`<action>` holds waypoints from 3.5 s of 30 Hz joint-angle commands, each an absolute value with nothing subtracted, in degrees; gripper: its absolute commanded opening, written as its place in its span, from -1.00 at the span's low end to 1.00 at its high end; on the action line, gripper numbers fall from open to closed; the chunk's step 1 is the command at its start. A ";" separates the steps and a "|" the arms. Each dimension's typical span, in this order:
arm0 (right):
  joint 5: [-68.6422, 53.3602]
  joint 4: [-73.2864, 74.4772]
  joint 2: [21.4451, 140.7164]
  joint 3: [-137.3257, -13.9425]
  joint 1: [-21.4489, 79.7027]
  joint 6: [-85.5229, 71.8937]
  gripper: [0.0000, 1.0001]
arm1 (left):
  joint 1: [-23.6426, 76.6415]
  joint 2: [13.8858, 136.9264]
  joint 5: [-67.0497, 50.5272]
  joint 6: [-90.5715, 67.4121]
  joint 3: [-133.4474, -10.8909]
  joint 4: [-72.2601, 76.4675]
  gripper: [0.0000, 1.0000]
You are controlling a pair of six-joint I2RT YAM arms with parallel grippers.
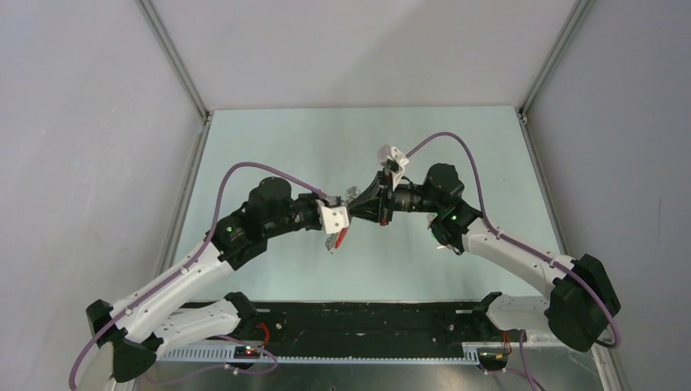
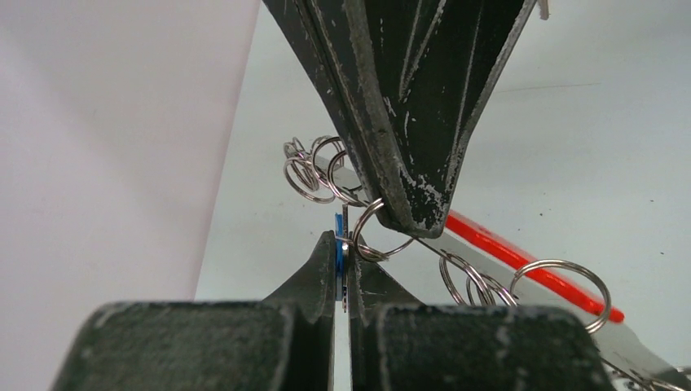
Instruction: Remove the keys from the keyring
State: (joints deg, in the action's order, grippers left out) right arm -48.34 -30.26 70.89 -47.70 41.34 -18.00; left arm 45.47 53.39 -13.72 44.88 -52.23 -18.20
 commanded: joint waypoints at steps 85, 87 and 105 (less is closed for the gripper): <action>-39.59 -19.62 65.63 -44.60 44.75 -0.55 -0.30 | 43.82 46.49 -10.63 44.20 -49.48 -7.36 -1.00; -38.06 -22.45 64.78 -43.08 44.85 -0.30 -0.30 | 43.79 46.45 -10.74 44.08 -49.42 -7.37 -1.00; -32.67 -31.70 64.51 -42.23 44.45 1.14 -0.27 | 43.77 46.21 -11.98 44.10 -49.39 -7.42 -1.00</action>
